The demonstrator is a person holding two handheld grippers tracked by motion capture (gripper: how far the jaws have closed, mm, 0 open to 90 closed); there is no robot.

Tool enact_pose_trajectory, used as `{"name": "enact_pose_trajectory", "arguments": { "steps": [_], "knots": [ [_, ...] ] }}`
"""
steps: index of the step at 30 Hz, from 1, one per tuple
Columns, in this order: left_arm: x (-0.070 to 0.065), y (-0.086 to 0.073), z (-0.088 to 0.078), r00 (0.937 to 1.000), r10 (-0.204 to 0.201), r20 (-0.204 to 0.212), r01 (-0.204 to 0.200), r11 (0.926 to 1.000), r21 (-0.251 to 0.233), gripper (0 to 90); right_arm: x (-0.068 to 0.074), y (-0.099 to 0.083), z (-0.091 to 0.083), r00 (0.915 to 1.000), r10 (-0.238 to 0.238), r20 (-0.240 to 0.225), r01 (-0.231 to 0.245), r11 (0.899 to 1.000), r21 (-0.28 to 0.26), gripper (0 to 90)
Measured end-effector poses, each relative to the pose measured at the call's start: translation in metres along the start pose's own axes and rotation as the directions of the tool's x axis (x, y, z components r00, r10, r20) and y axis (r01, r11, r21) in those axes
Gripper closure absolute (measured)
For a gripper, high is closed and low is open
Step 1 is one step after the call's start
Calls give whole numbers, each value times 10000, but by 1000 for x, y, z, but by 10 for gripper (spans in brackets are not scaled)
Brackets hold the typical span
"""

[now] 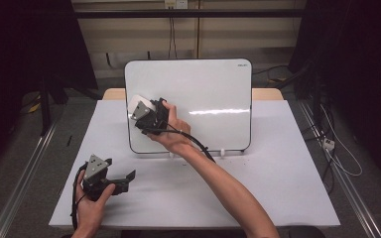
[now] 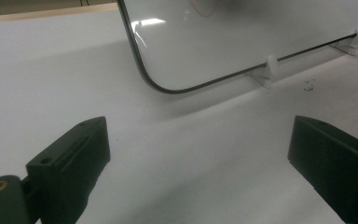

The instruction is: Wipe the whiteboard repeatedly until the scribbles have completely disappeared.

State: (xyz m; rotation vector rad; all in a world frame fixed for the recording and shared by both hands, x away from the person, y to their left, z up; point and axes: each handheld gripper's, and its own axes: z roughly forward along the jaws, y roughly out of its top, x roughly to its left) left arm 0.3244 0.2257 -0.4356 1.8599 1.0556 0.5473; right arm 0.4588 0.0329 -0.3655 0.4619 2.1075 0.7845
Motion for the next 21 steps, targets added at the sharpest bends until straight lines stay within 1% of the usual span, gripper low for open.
{"name": "enact_pose_trajectory", "arguments": {
  "steps": [3, 4, 5, 6, 7, 13, 17, 19, 21],
  "knots": [
    [0, 0, 0, 10000, 3, -3, -3, 10000, -14, 56, -4, 3, 0, 9999, 105, 27, -105, 9999, -5, 312],
    [0, 0, 0, 10000, 1, 57, -2, 10000, 55, 56, -8, 6, 1, 9997, 216, 137, -215, 9998, -41, 312],
    [0, 0, 0, 10000, -25, 1, 25, 10000, -16, 56, -12, 8, 2, 9995, 268, 155, -267, 9996, -28, 312],
    [0, 0, 0, 10000, -27, -2, 27, 10000, -19, 56, -12, 8, 2, 9995, 268, 155, -267, 9996, -28, 312],
    [1, 0, -1, 10000, 30, 52, -30, 10000, 55, 56, -15, 10, 3, 9994, 304, 182, -304, 9995, -28, 312],
    [2, 0, -2, 10000, -42, 64, 42, 10000, 3, 56, -36, 23, 7, 9976, 633, 285, -635, 9979, 86, 312],
    [0, 0, -2, 9999, 37, 124, -37, 10000, -35, 56, -49, 30, 9, 9956, 837, 425, -844, 9963, 151, 312],
    [0, 0, -2, 9999, 54, 164, -55, 10000, 20, 56, -56, 33, 10, 9943, 930, 527, -940, 9954, 173, 312],
    [0, 0, -2, 9999, -3, 157, 3, 10000, 9, 56, -61, 35, 10, 9929, 1032, 597, -1044, 9944, 179, 312]
  ]
}}
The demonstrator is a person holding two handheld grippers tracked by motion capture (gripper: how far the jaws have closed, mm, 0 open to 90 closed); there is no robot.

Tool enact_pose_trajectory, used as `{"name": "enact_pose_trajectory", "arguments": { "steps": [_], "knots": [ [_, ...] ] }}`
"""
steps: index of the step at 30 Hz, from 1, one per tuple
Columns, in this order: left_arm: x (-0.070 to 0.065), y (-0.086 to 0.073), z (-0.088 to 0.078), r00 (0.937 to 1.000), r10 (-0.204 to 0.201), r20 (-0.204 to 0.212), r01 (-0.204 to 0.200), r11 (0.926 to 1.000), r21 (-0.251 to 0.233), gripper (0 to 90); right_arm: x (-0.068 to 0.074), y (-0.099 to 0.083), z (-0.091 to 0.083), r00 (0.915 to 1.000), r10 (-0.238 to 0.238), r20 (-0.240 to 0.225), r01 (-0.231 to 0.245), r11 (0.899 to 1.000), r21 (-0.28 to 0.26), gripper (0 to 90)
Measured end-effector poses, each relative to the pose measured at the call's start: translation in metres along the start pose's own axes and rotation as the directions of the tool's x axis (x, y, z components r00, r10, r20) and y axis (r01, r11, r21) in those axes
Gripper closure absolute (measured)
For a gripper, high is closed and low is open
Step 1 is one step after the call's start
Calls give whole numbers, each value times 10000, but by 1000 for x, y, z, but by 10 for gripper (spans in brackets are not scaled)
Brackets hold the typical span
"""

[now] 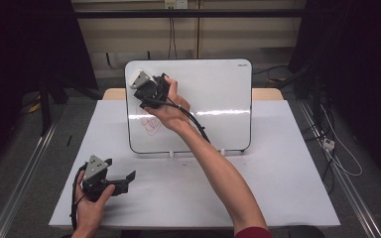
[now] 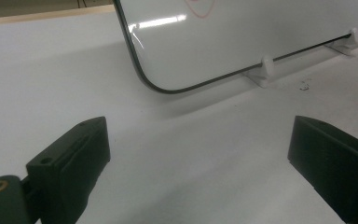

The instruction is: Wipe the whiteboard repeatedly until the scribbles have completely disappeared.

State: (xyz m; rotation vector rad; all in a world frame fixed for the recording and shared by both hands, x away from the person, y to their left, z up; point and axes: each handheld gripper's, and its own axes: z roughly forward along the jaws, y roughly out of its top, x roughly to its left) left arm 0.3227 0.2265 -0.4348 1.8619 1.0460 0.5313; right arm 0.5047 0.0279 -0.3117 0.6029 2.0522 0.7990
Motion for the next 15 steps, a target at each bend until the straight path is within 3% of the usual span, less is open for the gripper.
{"name": "enact_pose_trajectory", "arguments": {
  "steps": [6, 15],
  "knots": [
    [1, 0, 0, 10000, -13, -86, 12, 10000, -83, 56, -11, 6, 1, 9993, 309, 218, -309, 9995, 6, 312],
    [1, 0, 0, 10000, -20, -42, 19, 10000, -80, 56, -2, 2, 0, 9993, -126, 352, 127, 9999, -18, 312]
  ]
}}
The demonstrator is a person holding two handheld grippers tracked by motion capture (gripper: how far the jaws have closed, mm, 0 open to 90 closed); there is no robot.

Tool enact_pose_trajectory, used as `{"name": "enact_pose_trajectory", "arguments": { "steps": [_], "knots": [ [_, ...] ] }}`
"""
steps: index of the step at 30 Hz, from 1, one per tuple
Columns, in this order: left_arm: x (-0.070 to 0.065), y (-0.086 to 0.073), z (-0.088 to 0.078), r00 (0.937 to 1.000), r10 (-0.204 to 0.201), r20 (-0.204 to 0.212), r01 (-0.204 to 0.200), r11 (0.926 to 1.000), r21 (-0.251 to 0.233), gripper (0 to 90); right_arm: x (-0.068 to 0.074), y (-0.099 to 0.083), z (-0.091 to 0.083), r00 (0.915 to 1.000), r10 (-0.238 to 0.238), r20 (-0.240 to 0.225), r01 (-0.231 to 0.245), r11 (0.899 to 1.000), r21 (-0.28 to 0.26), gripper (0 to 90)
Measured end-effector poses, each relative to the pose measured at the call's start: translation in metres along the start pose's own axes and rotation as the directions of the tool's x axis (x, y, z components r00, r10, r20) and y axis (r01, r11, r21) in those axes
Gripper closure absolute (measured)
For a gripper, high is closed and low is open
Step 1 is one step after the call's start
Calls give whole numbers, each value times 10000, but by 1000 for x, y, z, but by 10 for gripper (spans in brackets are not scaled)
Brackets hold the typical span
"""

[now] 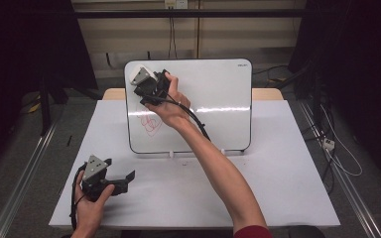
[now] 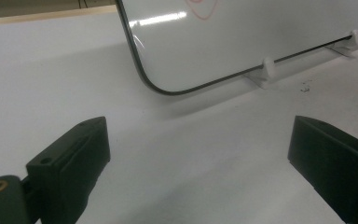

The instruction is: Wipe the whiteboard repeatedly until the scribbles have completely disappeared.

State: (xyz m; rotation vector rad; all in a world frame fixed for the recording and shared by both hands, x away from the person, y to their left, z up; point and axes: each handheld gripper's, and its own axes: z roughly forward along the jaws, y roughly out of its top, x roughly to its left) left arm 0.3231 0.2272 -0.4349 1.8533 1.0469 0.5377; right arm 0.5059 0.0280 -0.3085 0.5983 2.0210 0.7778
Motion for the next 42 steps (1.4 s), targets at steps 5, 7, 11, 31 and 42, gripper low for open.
{"name": "enact_pose_trajectory", "arguments": {
  "steps": [5, 7, 11, 31, 42],
  "knots": [
    [0, 0, -1, 10000, 55, 18, -55, 10000, 37, 56, 11, -7, 0, 9997, -195, -117, 193, 9996, -190, 312],
    [0, 0, 0, 10000, 25, 7, -25, 10000, 52, 56, 13, -9, 0, 9996, -166, -246, 160, 9996, -237, 312],
    [0, 0, 0, 10000, 49, 10, -49, 10000, 40, 56, 21, -14, -2, 9990, -301, -337, 291, 9992, -282, 312],
    [0, 0, -2, 10000, -12, -98, 11, 10000, -22, 56, 52, -43, -13, 9965, -637, -537, 621, 9976, -319, 313],
    [0, 0, -1, 9999, -3, -110, 3, 10000, -37, 56, 62, -53, -16, 9951, -701, -694, 679, 9971, -347, 312]
  ]
}}
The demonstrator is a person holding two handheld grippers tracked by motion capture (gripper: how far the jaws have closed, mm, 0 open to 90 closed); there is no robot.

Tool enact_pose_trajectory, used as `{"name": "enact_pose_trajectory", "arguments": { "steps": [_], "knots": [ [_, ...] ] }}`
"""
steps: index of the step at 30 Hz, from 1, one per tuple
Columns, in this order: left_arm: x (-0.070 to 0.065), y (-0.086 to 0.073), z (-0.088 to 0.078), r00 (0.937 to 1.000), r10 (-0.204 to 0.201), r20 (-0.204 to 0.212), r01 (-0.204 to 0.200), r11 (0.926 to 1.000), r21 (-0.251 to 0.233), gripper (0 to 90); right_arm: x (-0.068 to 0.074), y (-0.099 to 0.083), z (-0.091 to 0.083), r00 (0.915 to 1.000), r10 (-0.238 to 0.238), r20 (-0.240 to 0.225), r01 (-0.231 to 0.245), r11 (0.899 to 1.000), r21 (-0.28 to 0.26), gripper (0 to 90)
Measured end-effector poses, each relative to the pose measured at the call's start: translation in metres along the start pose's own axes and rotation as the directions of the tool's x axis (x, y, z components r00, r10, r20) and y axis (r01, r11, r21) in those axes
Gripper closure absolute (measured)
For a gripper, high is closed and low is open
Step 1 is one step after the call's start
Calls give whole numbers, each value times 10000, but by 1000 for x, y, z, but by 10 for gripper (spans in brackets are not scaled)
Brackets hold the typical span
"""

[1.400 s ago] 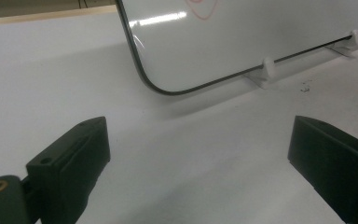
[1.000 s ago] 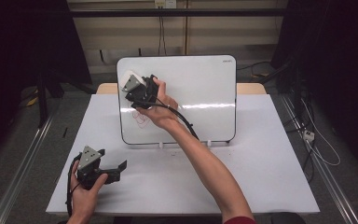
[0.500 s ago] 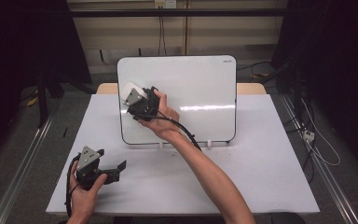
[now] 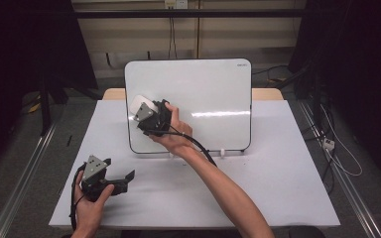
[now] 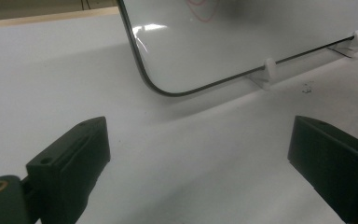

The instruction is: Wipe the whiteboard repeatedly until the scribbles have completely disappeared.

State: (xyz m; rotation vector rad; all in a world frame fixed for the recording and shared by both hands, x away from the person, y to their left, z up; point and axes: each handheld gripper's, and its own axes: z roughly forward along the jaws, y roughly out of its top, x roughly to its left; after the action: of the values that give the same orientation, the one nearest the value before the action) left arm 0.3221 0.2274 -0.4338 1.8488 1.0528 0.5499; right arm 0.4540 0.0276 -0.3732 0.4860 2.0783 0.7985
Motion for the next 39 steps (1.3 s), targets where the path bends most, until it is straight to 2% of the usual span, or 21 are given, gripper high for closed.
{"name": "enact_pose_trajectory", "arguments": {
  "steps": [7, 11, 22, 29, 31, 34, 36, 39],
  "knots": [
    [0, 0, 0, 10000, -7, -13, 7, 10000, -5, 56, 7, -5, -3, 9999, -65, -84, 65, 10000, 37, 312],
    [0, 0, 0, 10000, 32, 13, -32, 10000, 4, 56, 15, -10, -5, 9994, -278, -208, 279, 9996, 75, 312],
    [0, 0, 0, 10000, 39, 16, -40, 10000, 22, 56, 34, -22, -10, 9979, -496, -428, 503, 9986, 176, 311],
    [-1, 0, 2, 10000, 42, 37, -42, 10000, 56, 56, 51, -30, -13, 9952, -517, -835, 544, 9980, 308, 308],
    [-2, 0, 2, 10000, 50, 46, -51, 10000, 68, 56, 56, -32, -13, 9949, -674, -757, 697, 9972, 285, 309],
    [-2, 0, 3, 10000, 68, -9, -67, 9999, 88, 56, 54, -31, -12, 9949, -580, -823, 609, 9976, 329, 308],
    [-2, 0, 3, 10000, 68, -17, -68, 9999, 84, 56, 55, -30, -12, 9941, -730, -803, 761, 9964, 362, 308],
    [-2, 0, 3, 10000, 76, 16, -77, 9999, 101, 56, 53, -28, -11, 9941, -709, -826, 744, 9964, 402, 309]
  ]
}}
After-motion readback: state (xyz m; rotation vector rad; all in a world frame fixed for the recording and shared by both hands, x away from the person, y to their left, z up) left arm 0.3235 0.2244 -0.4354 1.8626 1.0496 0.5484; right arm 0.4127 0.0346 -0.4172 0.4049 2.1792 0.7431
